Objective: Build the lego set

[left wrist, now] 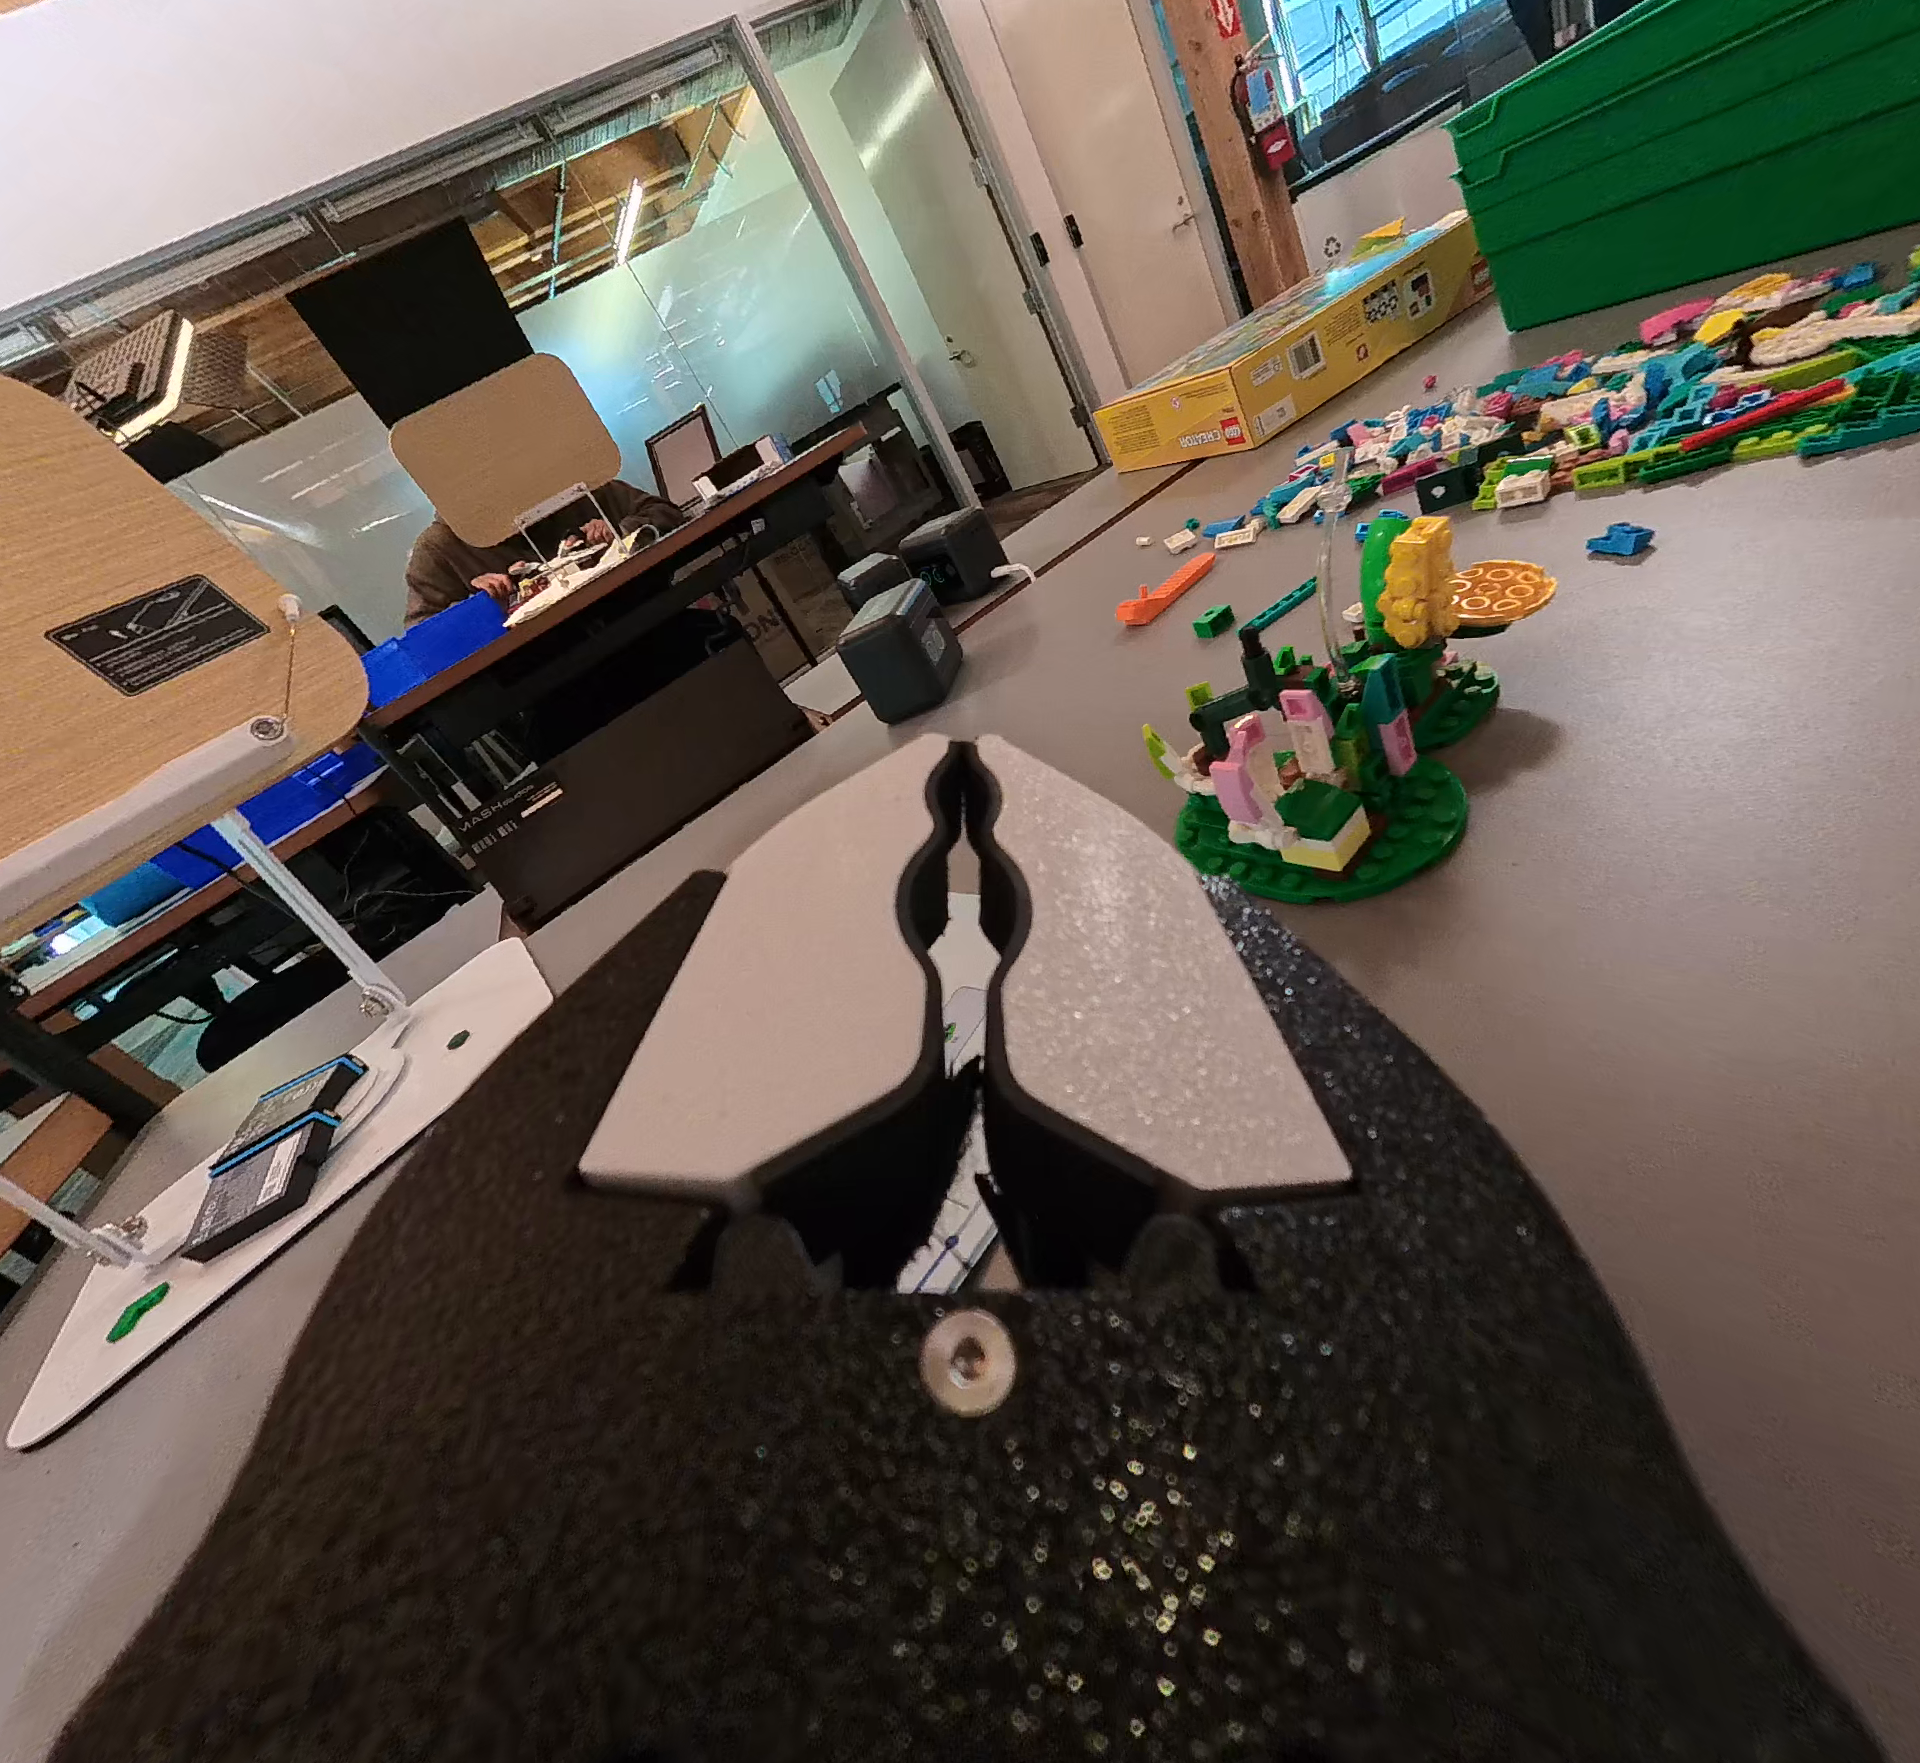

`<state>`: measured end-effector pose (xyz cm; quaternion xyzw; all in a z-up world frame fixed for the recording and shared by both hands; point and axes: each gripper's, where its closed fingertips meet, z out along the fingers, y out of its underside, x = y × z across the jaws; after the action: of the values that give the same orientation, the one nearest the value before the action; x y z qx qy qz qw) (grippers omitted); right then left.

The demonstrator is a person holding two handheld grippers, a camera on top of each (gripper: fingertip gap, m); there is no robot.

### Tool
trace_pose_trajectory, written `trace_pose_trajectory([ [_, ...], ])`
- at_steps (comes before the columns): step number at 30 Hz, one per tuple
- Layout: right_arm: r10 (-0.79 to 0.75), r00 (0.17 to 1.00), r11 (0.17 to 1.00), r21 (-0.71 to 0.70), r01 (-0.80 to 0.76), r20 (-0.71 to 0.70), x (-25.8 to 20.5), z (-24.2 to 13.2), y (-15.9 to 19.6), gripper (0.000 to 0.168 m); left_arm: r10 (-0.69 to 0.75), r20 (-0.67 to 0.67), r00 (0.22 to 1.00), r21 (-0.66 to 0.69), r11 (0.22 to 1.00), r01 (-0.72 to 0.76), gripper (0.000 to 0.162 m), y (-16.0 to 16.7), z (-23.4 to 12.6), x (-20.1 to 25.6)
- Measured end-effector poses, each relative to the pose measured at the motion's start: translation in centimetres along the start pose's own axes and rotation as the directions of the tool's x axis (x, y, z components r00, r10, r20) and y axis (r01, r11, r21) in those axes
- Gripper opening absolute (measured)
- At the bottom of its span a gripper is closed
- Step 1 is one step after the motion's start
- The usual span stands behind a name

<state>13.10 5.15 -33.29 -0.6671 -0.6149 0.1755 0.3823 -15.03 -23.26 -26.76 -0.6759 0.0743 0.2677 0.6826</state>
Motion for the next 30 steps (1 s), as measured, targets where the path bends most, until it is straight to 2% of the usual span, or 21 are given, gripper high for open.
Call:
trace_pose_trajectory([
  [3, 0.023, 0.989, 0.999, -0.046, -0.017, 0.146, -2.4, 0.1, 0.6, 0.014, 0.002, -0.001, 1.0, 0.001, 1.0, -0.002, 0.0, 0.0, 0.0, 0.0],
  [6, 0.028, 0.978, 0.997, -0.075, -0.013, 0.205, -3.5, 0.3, 1.0, 0.01, 0.003, -0.002, 1.0, 0.001, 1.0, -0.003, 0.0, 0.0, 0.0, 0.0],
  [18, 0.044, 0.983, 0.989, -0.147, -0.018, 0.177, -3.5, 1.5, 1.6, 0.009, 0.008, -0.006, 1.0, 0.0, 1.0, -0.008, 0.0, 0.0, -0.1, 0.0],
  [24, 0.026, 0.988, 0.988, -0.155, -0.002, 0.152, -3.3, 1.6, 1.6, 0.002, 0.01, -0.007, 1.0, 0.0, 1.0, -0.01, 0.0, 0.0, 0.0, 0.0],
  [30, -0.02, 0.991, 0.99, -0.137, 0.038, 0.135, -3.1, 1.2, 1.2, 0.001, 0.011, -0.008, 1.0, 0.0, 1.0, -0.011, 0.0, -0.1, 0.0, 0.1],
])
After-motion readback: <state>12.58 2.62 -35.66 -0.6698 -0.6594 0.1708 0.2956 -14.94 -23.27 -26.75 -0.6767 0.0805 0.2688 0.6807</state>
